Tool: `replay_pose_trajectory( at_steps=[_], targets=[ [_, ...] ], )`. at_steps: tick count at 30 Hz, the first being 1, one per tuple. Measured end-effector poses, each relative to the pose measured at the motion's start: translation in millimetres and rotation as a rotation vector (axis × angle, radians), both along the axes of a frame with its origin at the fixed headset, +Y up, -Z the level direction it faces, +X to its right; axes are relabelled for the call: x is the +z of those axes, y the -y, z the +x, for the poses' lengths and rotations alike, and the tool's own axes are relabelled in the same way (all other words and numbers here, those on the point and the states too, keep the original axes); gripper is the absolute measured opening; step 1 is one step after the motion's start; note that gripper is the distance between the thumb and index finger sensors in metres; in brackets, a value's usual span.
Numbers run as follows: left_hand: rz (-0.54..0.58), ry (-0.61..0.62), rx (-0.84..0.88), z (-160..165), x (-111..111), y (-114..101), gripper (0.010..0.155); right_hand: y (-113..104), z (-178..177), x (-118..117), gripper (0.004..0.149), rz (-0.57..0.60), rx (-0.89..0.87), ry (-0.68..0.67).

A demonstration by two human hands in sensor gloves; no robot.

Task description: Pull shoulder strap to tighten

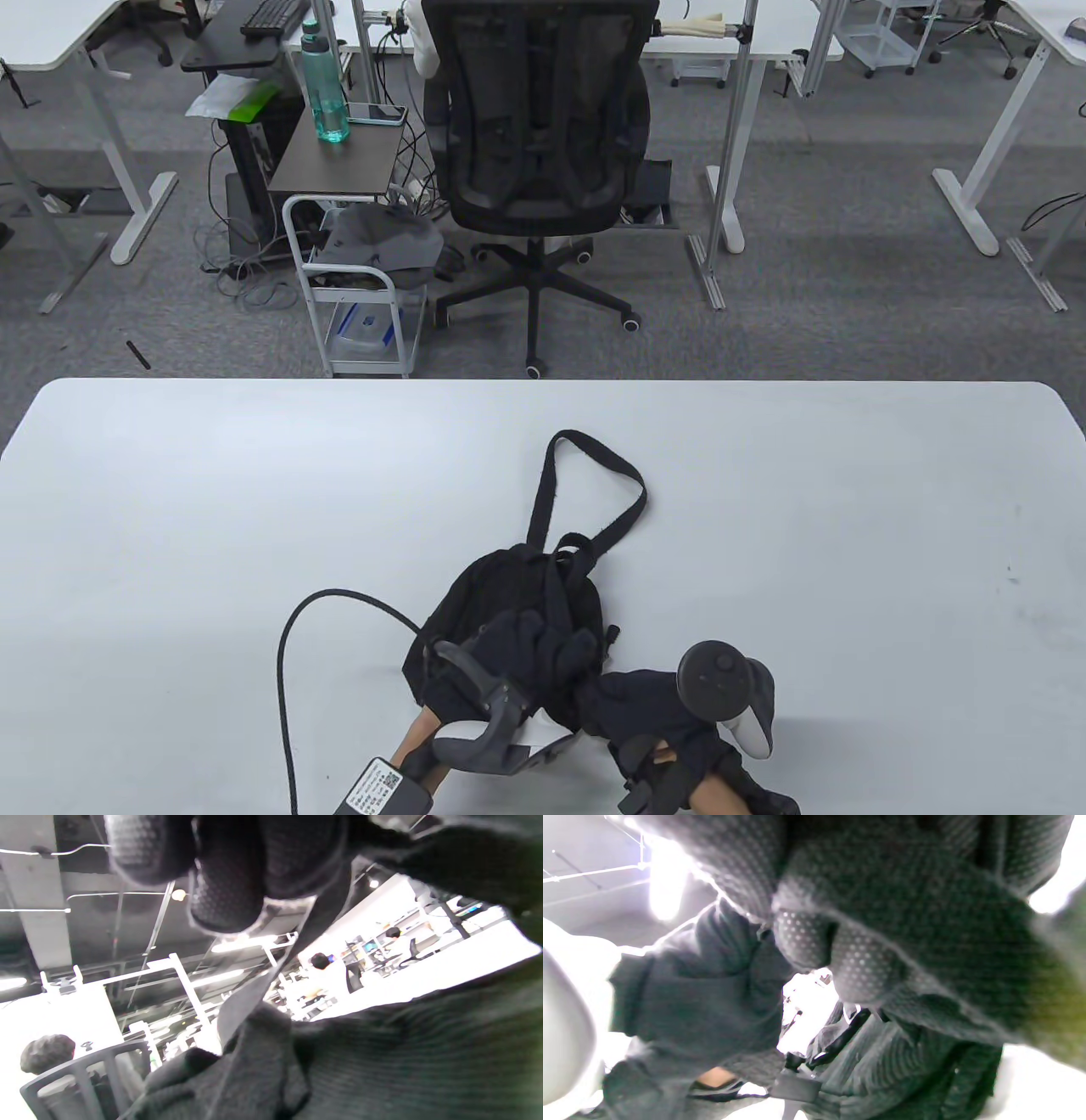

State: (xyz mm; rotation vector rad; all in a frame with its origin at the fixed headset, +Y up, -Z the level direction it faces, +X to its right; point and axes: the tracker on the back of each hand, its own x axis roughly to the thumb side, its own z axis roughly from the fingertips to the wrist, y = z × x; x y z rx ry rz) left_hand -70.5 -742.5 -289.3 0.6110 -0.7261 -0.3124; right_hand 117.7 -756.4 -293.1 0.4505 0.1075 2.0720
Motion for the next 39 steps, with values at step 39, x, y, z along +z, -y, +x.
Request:
replay_pose_trajectory(
  at_steps=[39],
  targets=[
    [0.099,0.089,-0.018,16.1,26.2,-10.1,0.064,1.1,4.8,2.0,0.039,0.046,-0.068,0.081]
  ],
)
